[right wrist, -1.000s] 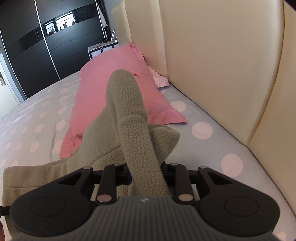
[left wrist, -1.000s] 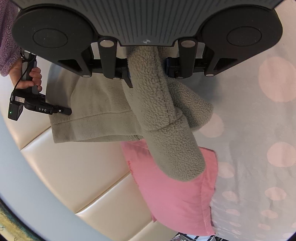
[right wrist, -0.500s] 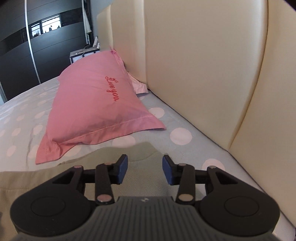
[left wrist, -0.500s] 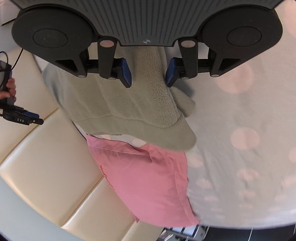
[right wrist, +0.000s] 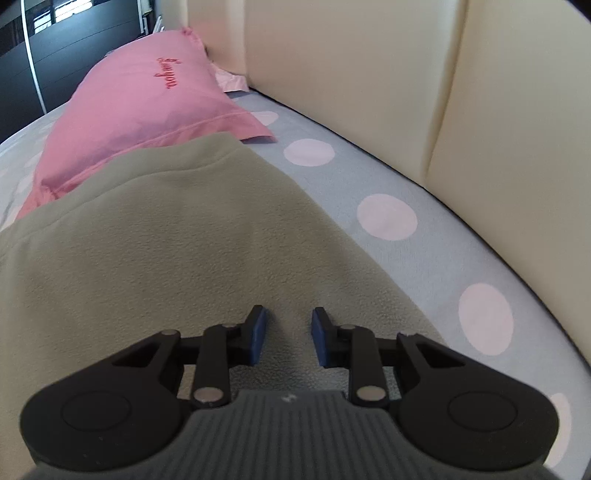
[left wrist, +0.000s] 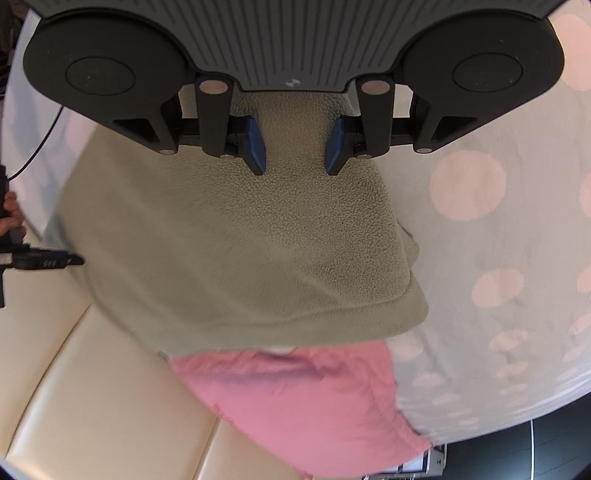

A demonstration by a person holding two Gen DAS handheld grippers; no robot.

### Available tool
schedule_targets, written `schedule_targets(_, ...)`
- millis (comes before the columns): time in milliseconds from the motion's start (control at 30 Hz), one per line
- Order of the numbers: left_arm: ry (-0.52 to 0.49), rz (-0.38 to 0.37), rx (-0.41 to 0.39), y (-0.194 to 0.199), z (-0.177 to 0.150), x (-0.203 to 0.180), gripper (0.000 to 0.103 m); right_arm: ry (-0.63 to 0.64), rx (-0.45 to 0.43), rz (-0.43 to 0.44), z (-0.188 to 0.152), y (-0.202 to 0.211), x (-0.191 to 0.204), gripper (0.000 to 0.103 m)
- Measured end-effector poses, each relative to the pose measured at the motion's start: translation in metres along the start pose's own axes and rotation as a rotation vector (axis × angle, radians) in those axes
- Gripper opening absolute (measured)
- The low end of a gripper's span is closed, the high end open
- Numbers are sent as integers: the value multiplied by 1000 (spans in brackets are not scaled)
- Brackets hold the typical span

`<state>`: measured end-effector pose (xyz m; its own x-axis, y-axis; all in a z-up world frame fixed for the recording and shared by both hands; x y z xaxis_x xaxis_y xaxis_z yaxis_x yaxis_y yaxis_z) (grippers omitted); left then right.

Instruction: Fold clothes

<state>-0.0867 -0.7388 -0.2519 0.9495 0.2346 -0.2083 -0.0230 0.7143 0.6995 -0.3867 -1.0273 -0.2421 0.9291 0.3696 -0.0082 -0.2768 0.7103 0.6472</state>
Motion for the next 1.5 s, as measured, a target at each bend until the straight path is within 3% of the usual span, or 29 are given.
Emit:
schedule_targets(233,-14,34,28,-14,-7,-2,34,-65,-12,-36,-4,-22,-6,31)
schedule_targets(400,-42,65,17,5,-3,-7,34,-14,-18,-66,1,6,2,33)
schedule_targets(467,-66,72,6,21,-3,-13,34,-1,-21,-37,2,24,4,33)
schedule_targets(533,-83,65,-6,39,-1,-19,35,-2,-23,-7,4,48,7,34)
schedule_targets(600,-101,65,-31,60,0,-27,38,16,-37,-33,8,76,13,47)
schedule_targets(700,-165,80,-98,95,4,-43,51,45,-64,-71,13,120,23,58)
schedule_targets(800,-217,84,-175,134,8,-58,52,72,-113,-28,15,170,41,58)
schedule_targets(1067,-174,-8,-386,230,8,-85,54,-27,-234,112,1,303,78,54)
schedule_targets(1200,-162,-1,-403,258,-1,-92,55,-71,-292,136,-25,358,92,49)
schedule_targets(1333,-176,36,-403,277,-17,-98,55,-35,-284,114,-65,398,112,48)
schedule_targets(1500,-183,30,-382,296,-44,-106,55,-49,-269,75,-121,439,131,52)
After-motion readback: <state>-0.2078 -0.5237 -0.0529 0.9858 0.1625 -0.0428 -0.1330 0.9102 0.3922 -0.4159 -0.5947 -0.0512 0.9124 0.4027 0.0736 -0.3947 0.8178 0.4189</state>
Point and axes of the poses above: each gripper's, at about its wrist camera, not at the fingertips, and y roughly against the way its jaws point, x to its left, z to its top, the point moved 6 cm from there along -y, roughly the way its jaws point, and after that the axes turned 9 degrees about -x, right-handed, at the moved point
